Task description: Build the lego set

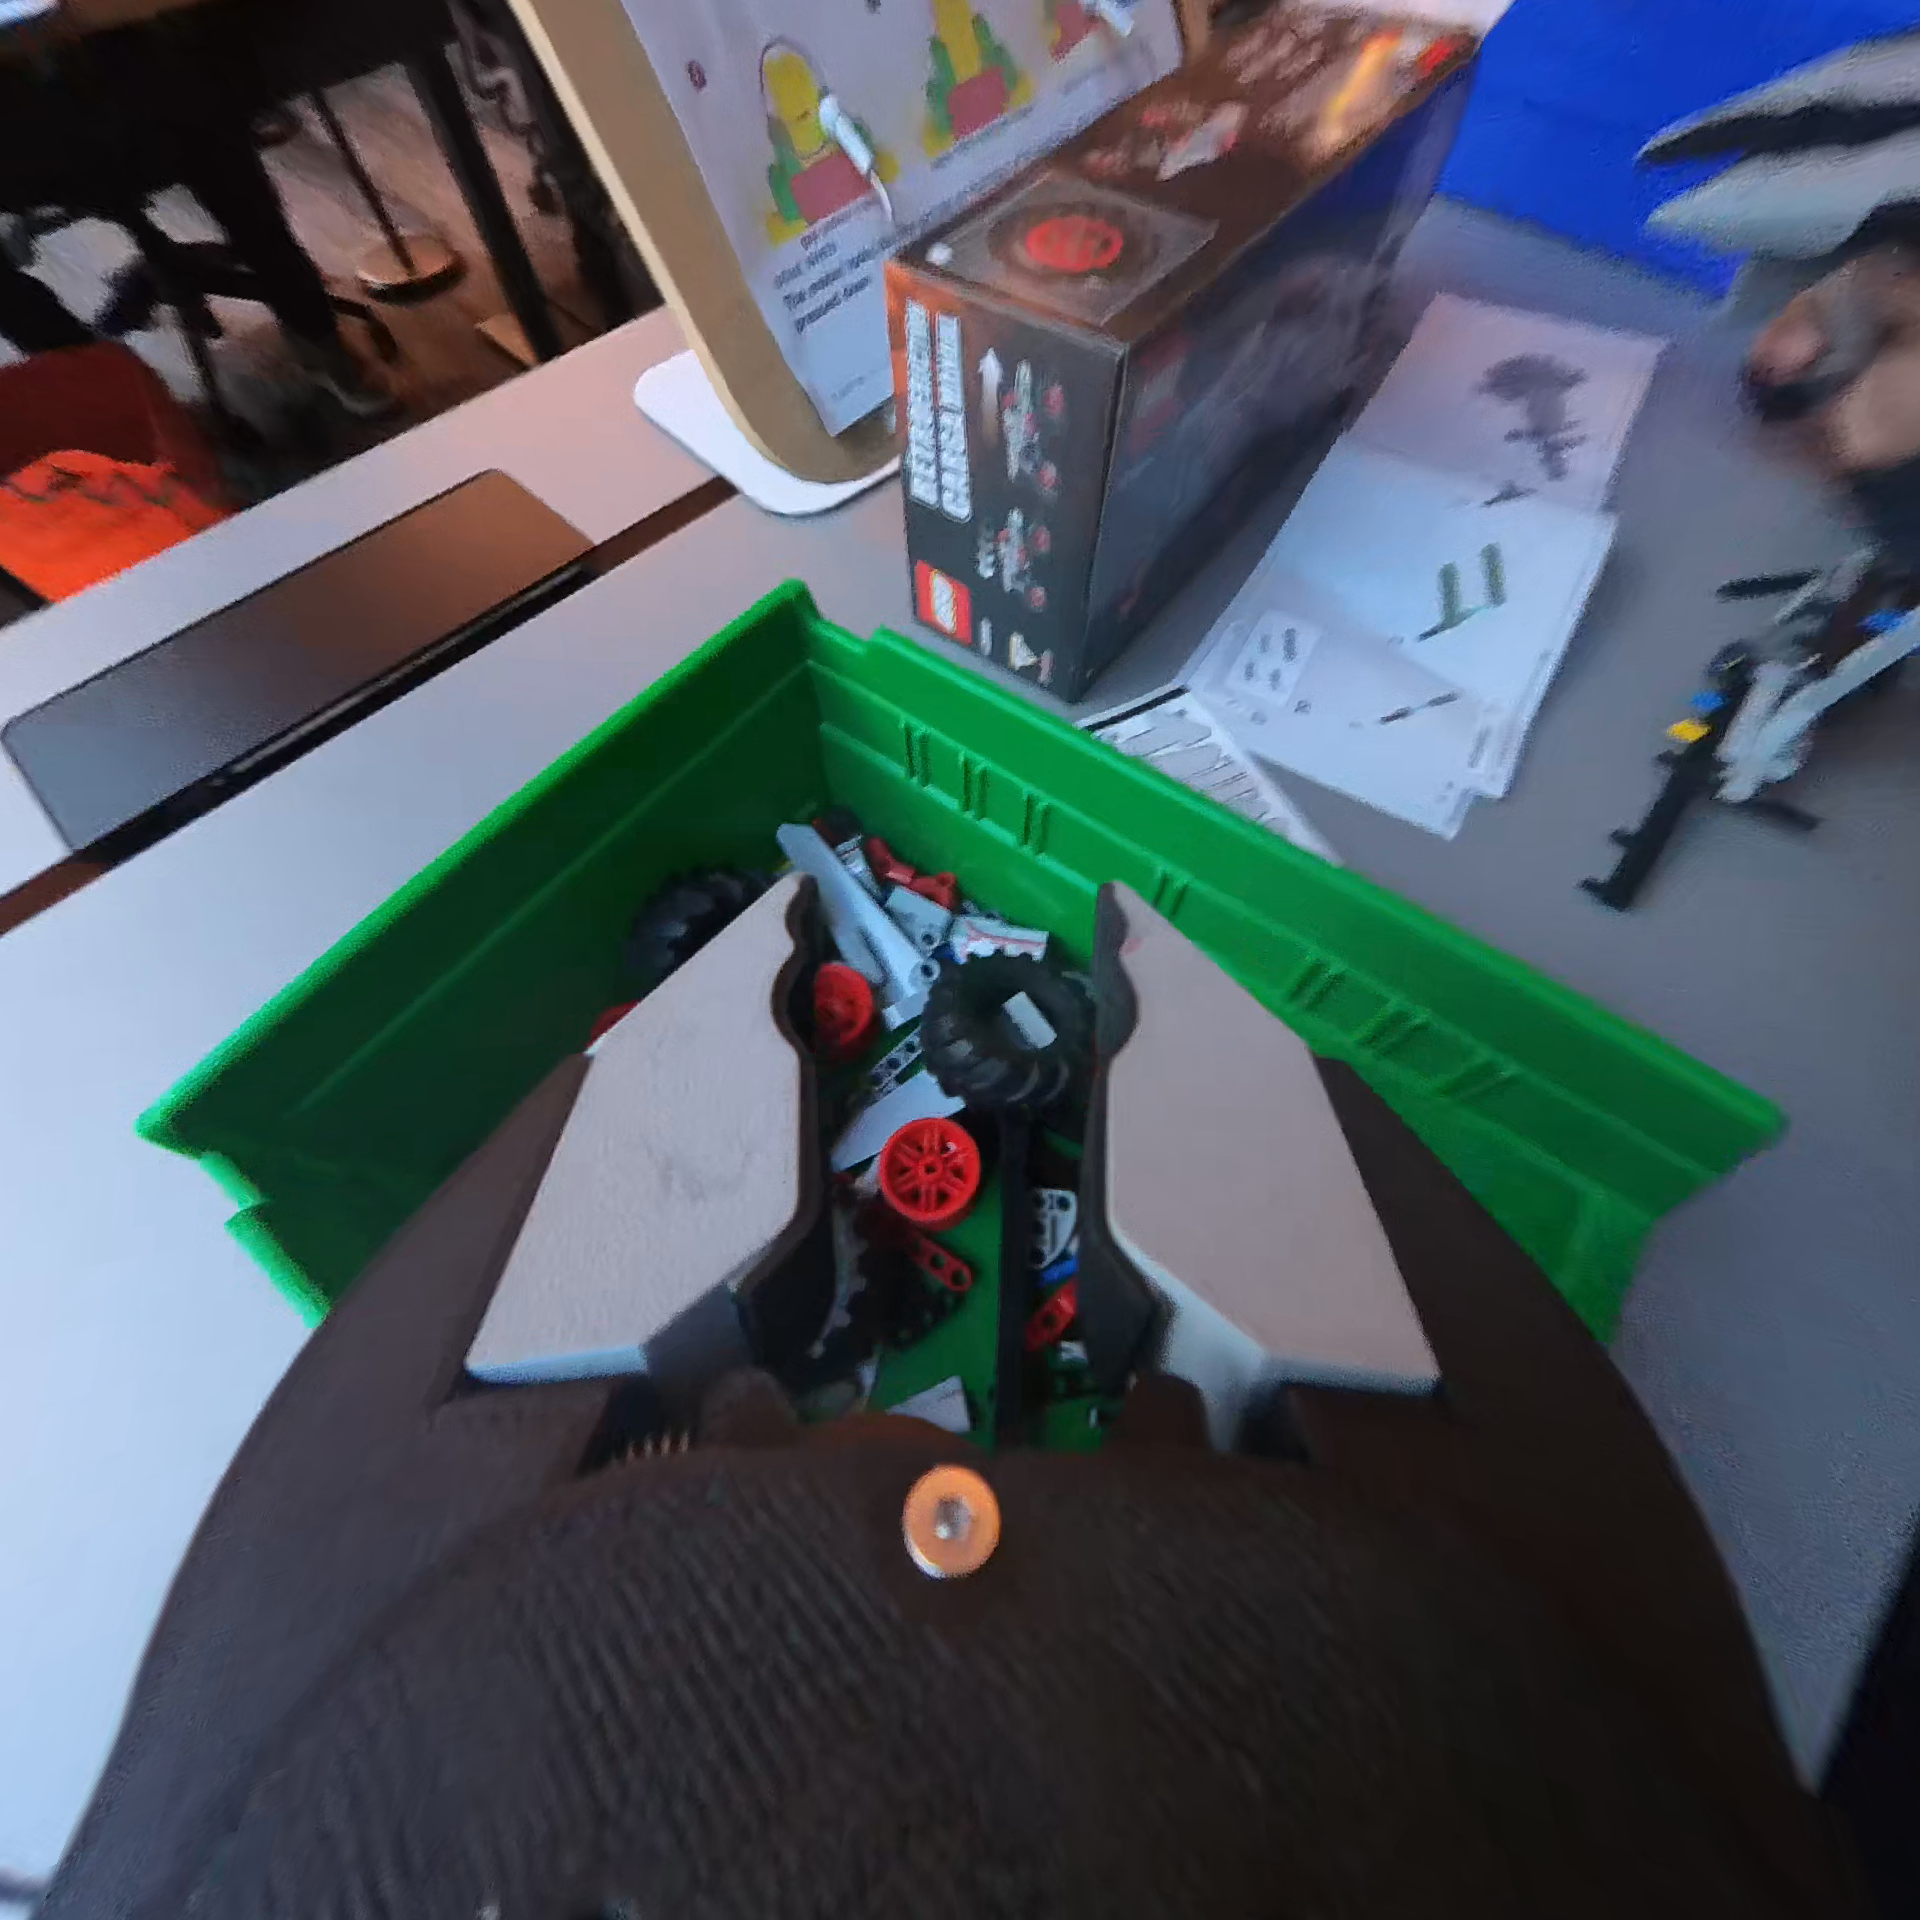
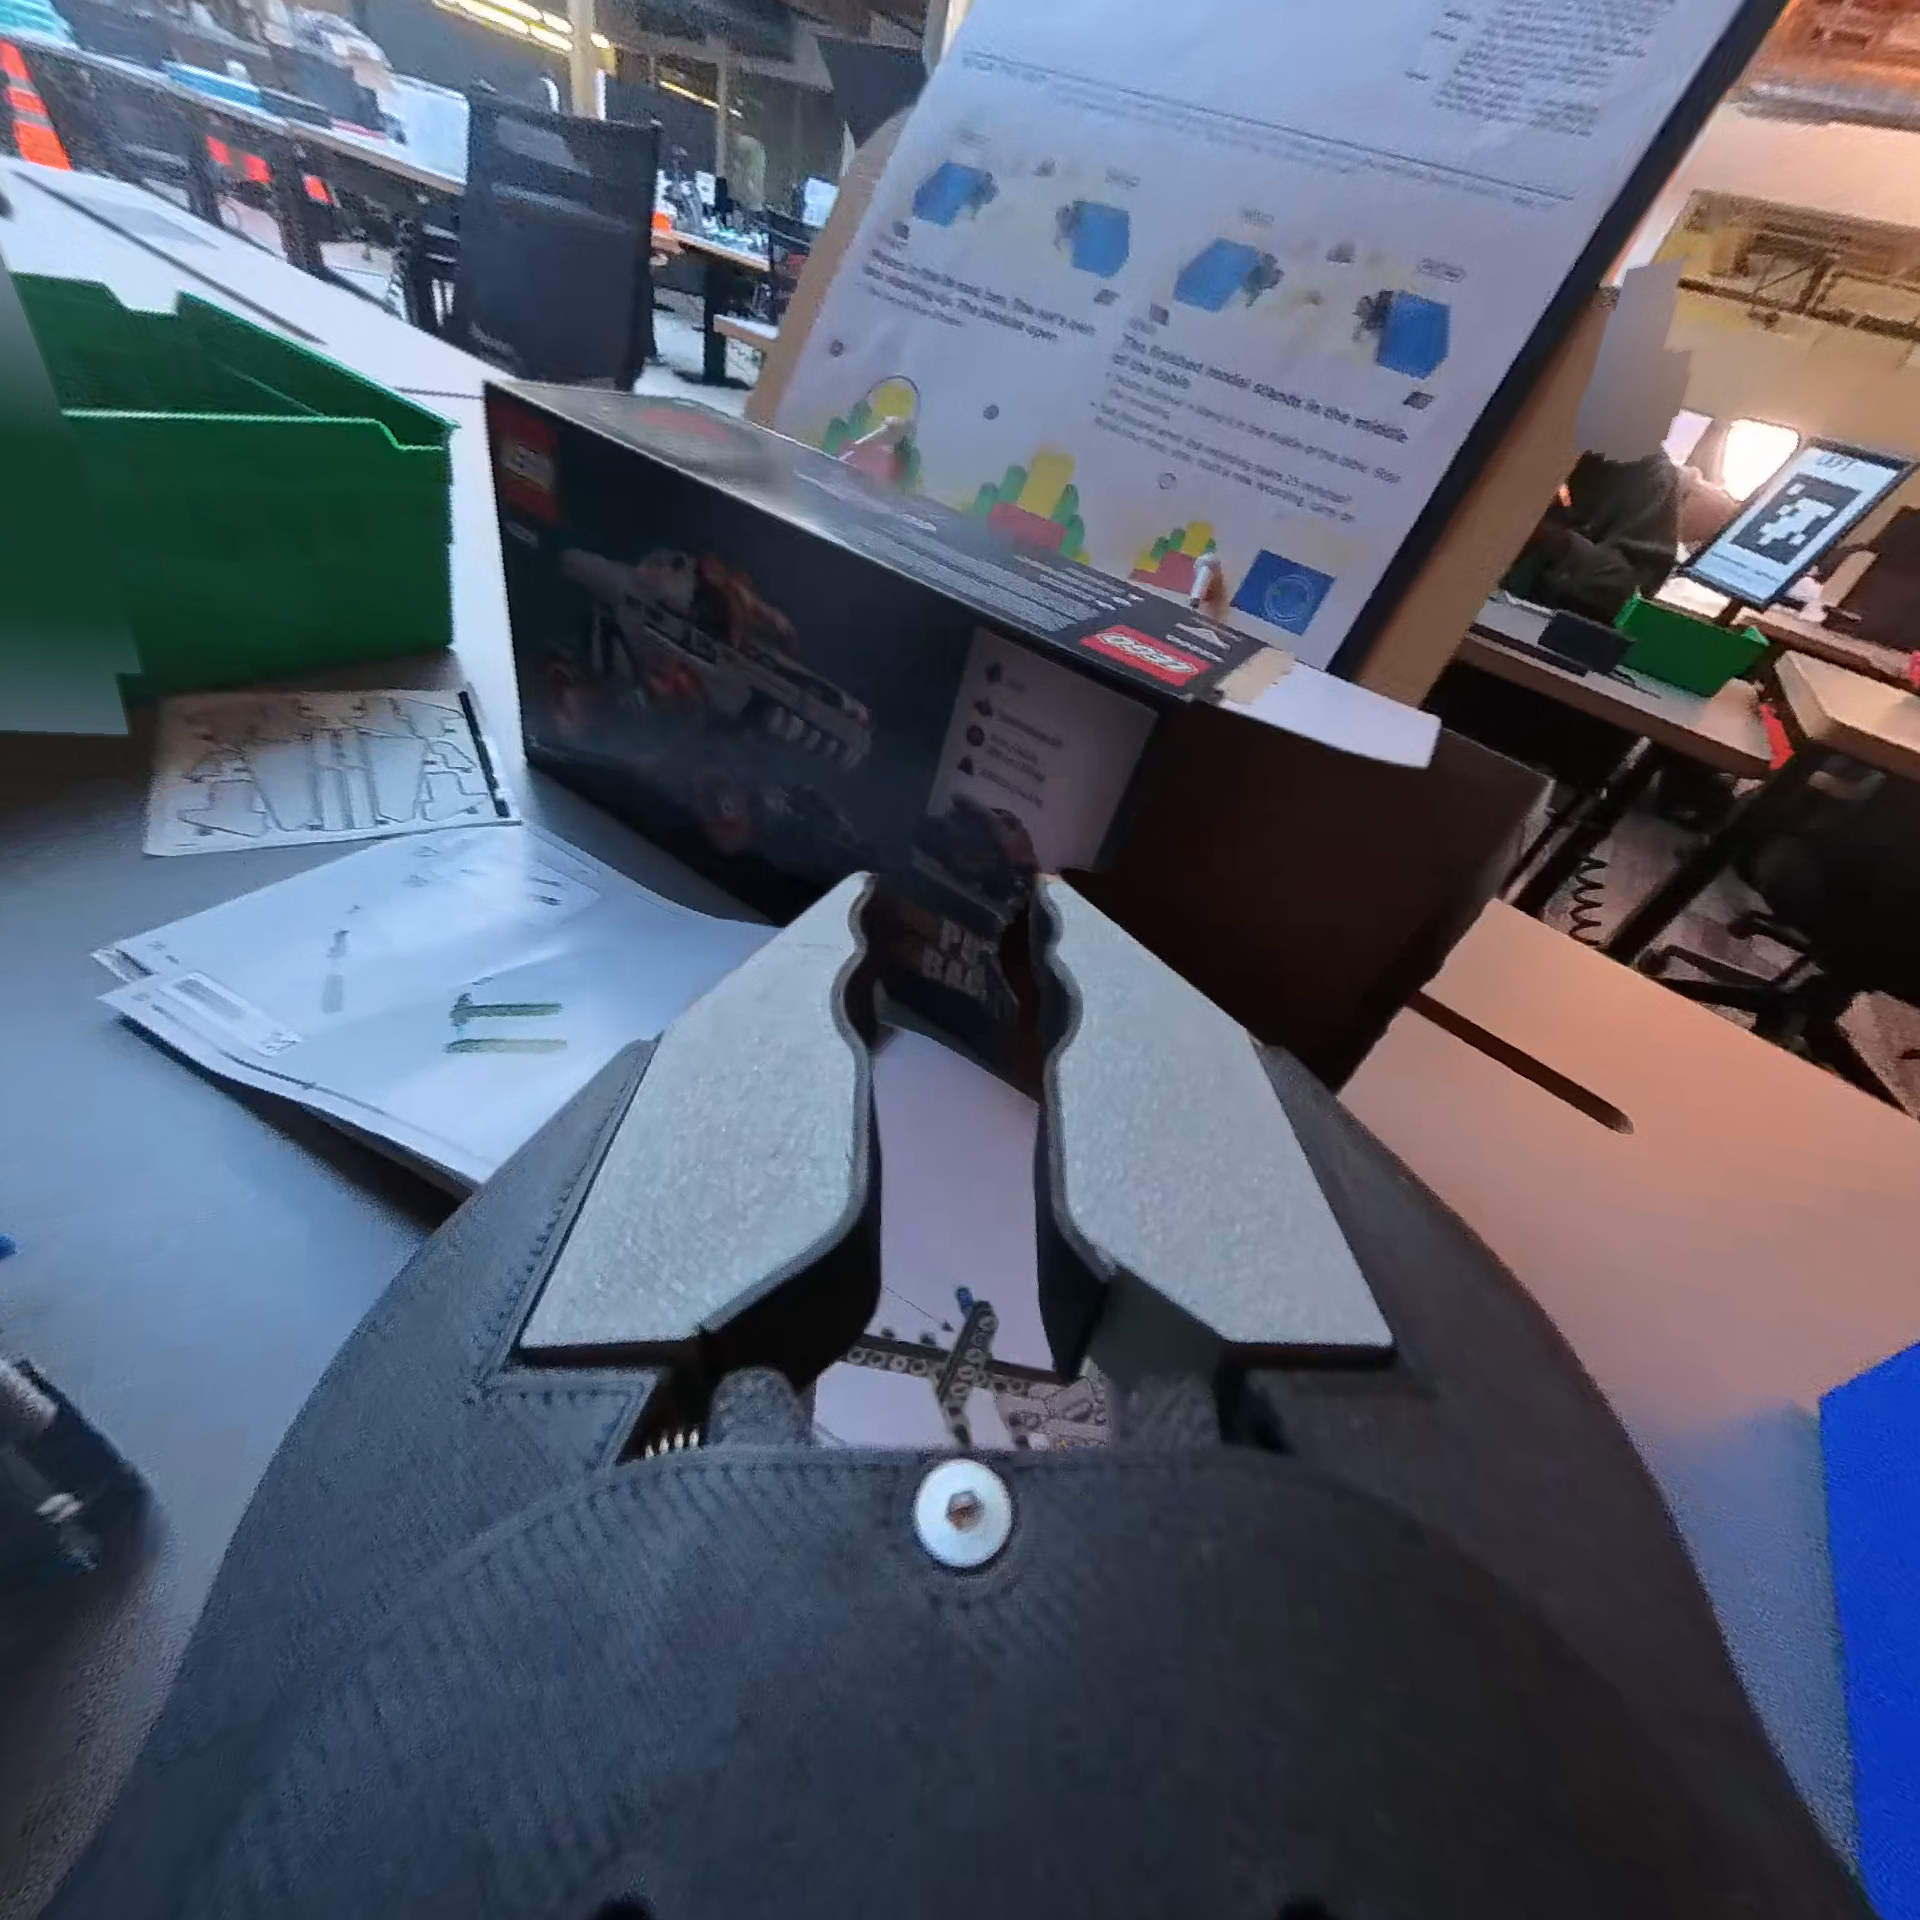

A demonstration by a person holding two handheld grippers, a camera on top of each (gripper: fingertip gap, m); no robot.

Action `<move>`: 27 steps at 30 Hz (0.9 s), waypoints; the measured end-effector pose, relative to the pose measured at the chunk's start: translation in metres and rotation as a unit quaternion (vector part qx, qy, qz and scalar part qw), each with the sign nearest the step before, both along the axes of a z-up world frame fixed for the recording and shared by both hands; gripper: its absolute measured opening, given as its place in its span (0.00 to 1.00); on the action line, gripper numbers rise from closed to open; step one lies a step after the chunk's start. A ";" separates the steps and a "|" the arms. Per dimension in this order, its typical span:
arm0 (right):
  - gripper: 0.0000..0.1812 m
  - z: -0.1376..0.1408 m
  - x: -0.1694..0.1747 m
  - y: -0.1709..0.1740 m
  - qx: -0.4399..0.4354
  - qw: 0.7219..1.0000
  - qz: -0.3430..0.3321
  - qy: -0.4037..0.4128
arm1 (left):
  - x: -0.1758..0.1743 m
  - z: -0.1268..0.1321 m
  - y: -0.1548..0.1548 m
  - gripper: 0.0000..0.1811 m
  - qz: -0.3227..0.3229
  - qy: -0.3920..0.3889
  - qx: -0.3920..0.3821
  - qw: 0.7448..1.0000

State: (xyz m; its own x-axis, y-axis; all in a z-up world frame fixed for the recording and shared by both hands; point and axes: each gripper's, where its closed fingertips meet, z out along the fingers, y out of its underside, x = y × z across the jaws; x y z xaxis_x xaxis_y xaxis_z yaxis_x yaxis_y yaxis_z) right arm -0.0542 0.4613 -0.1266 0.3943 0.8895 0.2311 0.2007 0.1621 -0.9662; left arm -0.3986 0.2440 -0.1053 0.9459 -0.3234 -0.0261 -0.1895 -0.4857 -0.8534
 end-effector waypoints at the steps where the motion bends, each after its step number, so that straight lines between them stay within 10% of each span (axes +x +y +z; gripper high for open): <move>1: 0.14 0.003 -0.001 -0.003 0.007 1.000 0.002 0.002 | 0.002 -0.008 -0.001 0.27 -0.001 0.017 -0.010 1.000; 16: 0.11 -0.015 -0.018 -0.010 -0.021 0.999 0.013 -0.021 | -0.003 -0.102 0.022 0.33 0.016 0.195 -0.267 0.944; 23: 0.10 -0.010 -0.019 -0.014 -0.025 0.999 0.022 -0.012 | 0.015 -0.113 -0.072 0.17 -0.196 0.067 -0.502 0.840; 27: 0.10 -0.016 -0.022 -0.013 -0.024 0.999 0.022 -0.027 | 0.003 -0.071 -0.035 0.17 -0.162 0.014 -0.406 0.899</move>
